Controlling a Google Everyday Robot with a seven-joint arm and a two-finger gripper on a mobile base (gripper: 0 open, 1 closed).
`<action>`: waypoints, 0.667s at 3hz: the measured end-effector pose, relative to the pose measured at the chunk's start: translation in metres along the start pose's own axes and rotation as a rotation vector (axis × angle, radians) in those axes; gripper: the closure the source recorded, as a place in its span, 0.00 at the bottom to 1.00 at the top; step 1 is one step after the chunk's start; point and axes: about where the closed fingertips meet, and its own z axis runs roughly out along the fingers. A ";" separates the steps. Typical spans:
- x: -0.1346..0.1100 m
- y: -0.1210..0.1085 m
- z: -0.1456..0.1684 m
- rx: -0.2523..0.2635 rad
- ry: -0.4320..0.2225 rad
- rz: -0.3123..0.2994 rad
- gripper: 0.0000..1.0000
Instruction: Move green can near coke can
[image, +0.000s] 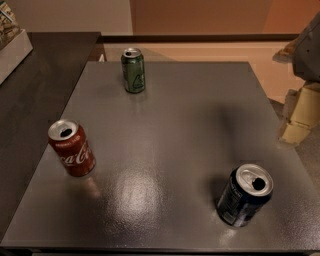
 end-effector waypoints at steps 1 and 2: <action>0.000 0.000 0.000 0.000 0.000 0.000 0.00; -0.004 -0.005 0.001 -0.009 -0.022 0.011 0.00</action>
Offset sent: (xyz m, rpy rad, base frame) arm 0.0123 0.0041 -0.0027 0.0594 0.0334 -0.0073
